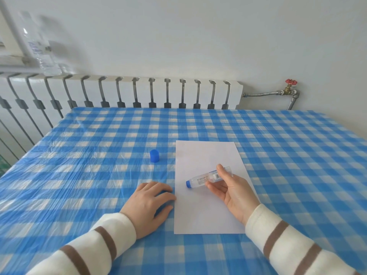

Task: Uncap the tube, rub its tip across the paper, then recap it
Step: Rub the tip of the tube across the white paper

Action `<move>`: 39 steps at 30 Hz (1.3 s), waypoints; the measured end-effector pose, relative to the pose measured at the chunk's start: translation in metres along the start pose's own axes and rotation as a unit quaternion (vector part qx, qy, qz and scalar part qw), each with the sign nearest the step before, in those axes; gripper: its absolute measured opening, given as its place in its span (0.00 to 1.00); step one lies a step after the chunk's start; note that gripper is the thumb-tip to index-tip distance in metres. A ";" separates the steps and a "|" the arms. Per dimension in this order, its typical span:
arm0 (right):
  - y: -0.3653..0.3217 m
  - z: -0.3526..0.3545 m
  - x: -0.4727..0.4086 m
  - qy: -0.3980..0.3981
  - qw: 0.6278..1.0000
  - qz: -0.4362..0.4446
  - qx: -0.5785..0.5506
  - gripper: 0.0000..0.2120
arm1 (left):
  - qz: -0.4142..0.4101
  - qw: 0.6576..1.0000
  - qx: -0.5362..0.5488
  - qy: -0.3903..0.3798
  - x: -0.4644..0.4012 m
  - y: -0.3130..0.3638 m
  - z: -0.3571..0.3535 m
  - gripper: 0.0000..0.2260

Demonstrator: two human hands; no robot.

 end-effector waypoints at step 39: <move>-0.025 0.092 0.010 0.100 0.994 0.016 -0.032 0.21 | -0.012 1.000 0.013 0.008 0.000 -0.003 -0.003 0.22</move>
Point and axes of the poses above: each hand's wrist, its own x-axis away from the middle knuckle, its own z-axis out of the back of the hand, y = z × x, the point moved 1 cm from there along -x, towards the middle knuckle, and after that the axes turned 7 degrees about x, right-handed, at the moved point
